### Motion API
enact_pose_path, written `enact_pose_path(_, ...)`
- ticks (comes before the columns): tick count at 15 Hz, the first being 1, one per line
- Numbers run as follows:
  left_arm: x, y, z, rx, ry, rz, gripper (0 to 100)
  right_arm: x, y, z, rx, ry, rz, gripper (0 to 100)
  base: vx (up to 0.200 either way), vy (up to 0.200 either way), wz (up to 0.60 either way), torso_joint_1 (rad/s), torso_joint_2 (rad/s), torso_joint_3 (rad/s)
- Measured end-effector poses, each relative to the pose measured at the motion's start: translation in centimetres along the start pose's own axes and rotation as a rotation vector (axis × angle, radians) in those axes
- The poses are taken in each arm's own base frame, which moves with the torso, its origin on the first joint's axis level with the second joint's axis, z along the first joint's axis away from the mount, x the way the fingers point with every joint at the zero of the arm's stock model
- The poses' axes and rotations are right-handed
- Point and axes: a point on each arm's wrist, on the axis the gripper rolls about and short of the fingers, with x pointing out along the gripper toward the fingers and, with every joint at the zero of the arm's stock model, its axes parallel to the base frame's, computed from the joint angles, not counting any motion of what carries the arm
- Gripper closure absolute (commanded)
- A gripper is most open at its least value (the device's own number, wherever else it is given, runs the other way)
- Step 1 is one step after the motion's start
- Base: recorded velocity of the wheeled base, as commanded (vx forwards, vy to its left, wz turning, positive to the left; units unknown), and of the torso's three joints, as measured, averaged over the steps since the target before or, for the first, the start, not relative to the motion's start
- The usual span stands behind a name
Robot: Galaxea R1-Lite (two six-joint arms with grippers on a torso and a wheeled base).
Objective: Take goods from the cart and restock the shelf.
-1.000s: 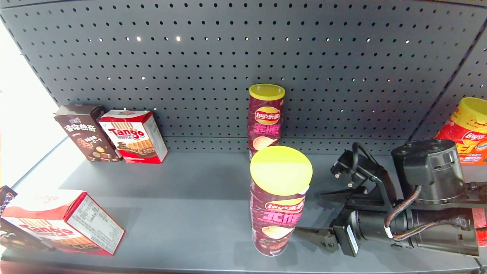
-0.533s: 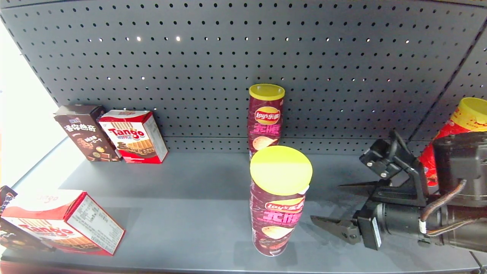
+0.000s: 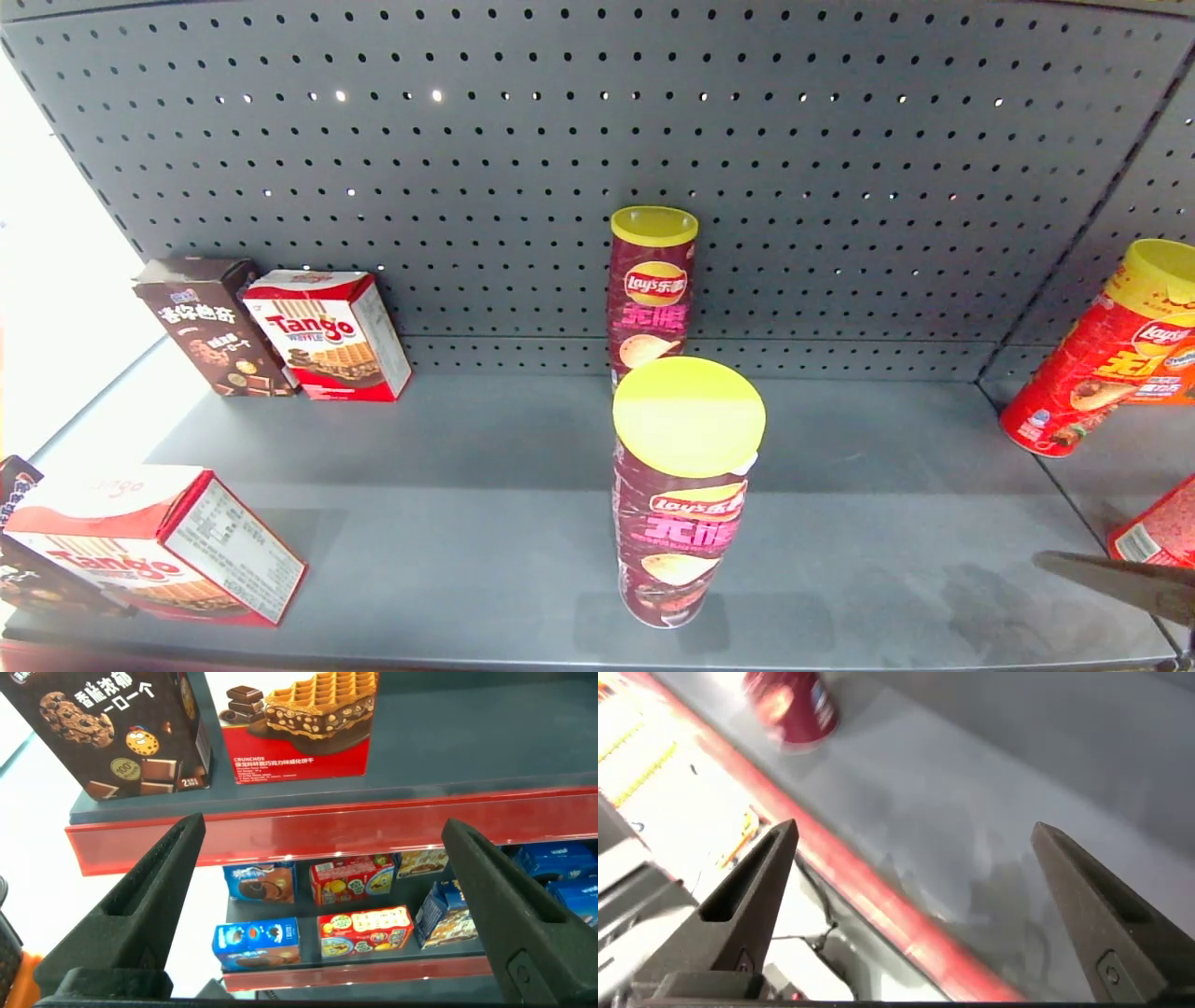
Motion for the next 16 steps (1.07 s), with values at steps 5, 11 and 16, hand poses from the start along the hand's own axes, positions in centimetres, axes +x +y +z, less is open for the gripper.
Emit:
enact_pose_path(5,0.0,0.0,0.0,0.0,0.0,0.0,0,-5.8,1.0,-6.3,-0.006,-0.158,-0.036,0,0.0,0.0,0.0,0.0,0.0,0.0)
enact_pose_path(11,0.0,0.0,0.0,-0.001,0.0,0.0,0,-7.6,1.5,-11.2,0.051,-0.286,-0.149,0,0.0,0.0,0.0,0.0,0.0,0.0)
enact_pose_path(16,0.0,0.0,0.0,0.002,0.0,0.001,0,-7.8,1.5,-11.6,0.066,-0.287,-0.186,0,0.0,0.0,0.0,0.0,0.0,0.0)
